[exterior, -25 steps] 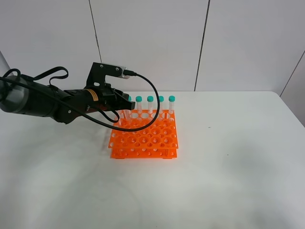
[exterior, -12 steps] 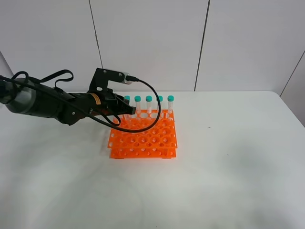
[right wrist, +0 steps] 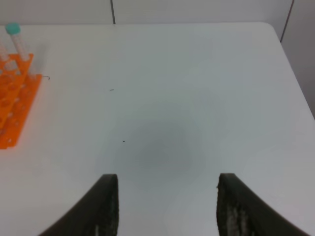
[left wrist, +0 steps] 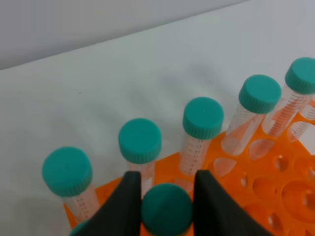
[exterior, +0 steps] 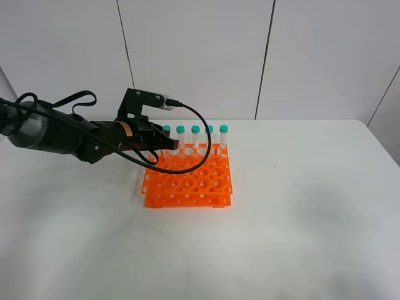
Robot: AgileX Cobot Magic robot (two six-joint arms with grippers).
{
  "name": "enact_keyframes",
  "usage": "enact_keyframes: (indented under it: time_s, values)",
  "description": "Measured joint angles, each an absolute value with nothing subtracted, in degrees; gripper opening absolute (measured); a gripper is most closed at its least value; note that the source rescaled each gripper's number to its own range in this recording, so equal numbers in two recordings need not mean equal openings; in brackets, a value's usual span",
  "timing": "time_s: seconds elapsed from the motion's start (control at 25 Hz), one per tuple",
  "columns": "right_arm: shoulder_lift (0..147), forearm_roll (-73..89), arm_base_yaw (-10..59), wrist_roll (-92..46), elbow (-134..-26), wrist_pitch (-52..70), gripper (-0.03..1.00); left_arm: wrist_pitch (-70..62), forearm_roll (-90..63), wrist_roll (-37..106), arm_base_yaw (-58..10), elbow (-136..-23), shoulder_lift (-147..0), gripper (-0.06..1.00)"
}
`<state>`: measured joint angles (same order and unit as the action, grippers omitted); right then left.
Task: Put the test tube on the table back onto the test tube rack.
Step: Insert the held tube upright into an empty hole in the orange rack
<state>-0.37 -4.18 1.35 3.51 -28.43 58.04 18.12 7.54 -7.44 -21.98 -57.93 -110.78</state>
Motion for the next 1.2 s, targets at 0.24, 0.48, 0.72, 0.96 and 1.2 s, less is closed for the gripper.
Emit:
enact_keyframes:
  time_s: [0.24, 0.48, 0.72, 0.96, 1.2]
  values:
    - [-0.37, -4.18, 1.35, 3.51, -28.43, 58.04, 0.59, 17.03, 7.69, -7.44, -21.98, -58.24, -110.78, 0.00]
    - [-0.37, -4.18, 1.35, 3.51, -28.43, 58.04, 0.59, 14.77, 7.69, -7.44, -21.91, -59.64, -110.78, 0.00]
    - [-0.37, -4.18, 1.35, 3.51, -28.43, 58.04, 0.59, 14.23, 7.69, -7.44, -21.91, -59.64, -110.78, 0.00]
    - [-0.37, -4.18, 1.35, 3.51, -28.43, 58.04, 0.59, 13.27, 7.69, -7.44, -21.91, -59.68, -110.78, 0.00]
    - [-0.37, -4.18, 1.35, 3.51, -28.43, 58.04, 0.59, 12.63, 7.93, -7.44, -21.91, -59.83, -110.78, 0.00]
